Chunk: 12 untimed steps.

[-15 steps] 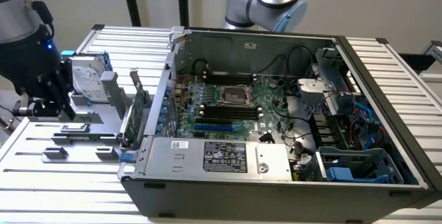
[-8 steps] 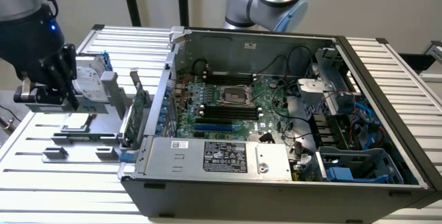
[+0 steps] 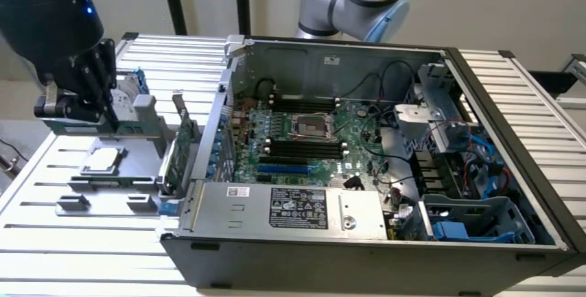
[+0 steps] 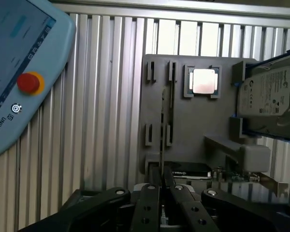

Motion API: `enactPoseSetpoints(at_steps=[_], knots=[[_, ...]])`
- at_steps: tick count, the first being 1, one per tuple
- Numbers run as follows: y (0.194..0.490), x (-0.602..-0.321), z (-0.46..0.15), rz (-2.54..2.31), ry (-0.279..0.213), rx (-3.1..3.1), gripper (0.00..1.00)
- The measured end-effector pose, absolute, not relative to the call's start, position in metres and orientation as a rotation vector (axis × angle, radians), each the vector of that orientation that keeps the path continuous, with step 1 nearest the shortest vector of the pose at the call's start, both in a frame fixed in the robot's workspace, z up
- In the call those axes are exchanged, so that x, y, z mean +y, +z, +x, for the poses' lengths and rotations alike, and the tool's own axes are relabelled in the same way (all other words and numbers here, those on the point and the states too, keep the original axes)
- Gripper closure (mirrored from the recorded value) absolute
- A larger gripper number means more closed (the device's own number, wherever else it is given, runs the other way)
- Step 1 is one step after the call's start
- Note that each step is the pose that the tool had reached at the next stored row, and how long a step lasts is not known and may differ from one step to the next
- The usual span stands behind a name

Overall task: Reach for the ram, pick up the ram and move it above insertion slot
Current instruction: 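Pick up the ram and move it above insertion slot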

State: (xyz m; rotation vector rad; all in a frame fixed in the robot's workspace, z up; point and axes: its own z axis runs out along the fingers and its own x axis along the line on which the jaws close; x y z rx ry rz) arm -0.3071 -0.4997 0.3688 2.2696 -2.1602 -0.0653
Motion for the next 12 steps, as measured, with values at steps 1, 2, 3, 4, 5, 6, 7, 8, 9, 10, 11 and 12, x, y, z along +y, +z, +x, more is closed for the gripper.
enactPoseSetpoints(at_steps=[1,2,3,4,5,6,7,8,9,10,11,12], knots=[[0.371,-0.500,-0.303,2.271,-0.069,-2.161,0.87],[0.373,-0.500,-0.298,2.272,-0.072,-2.162,0.87],[0.375,-0.500,-0.294,2.273,-0.075,-2.164,0.87],[0.377,-0.500,-0.289,2.275,-0.078,-2.165,0.87],[0.379,-0.500,-0.285,2.277,-0.082,-2.166,0.87],[0.381,-0.500,-0.280,2.278,-0.085,-2.167,0.87],[0.382,-0.500,-0.276,2.279,-0.088,-2.169,0.87],[0.383,-0.500,-0.271,2.281,-0.091,-2.170,0.87],[0.384,-0.500,-0.267,2.281,-0.093,-2.170,0.87],[0.384,-0.500,-0.262,2.282,-0.094,-2.171,0.87],[0.384,-0.499,-0.257,2.283,-0.095,-2.171,0.87],[0.384,-0.499,-0.253,2.283,-0.096,-2.172,0.87]])
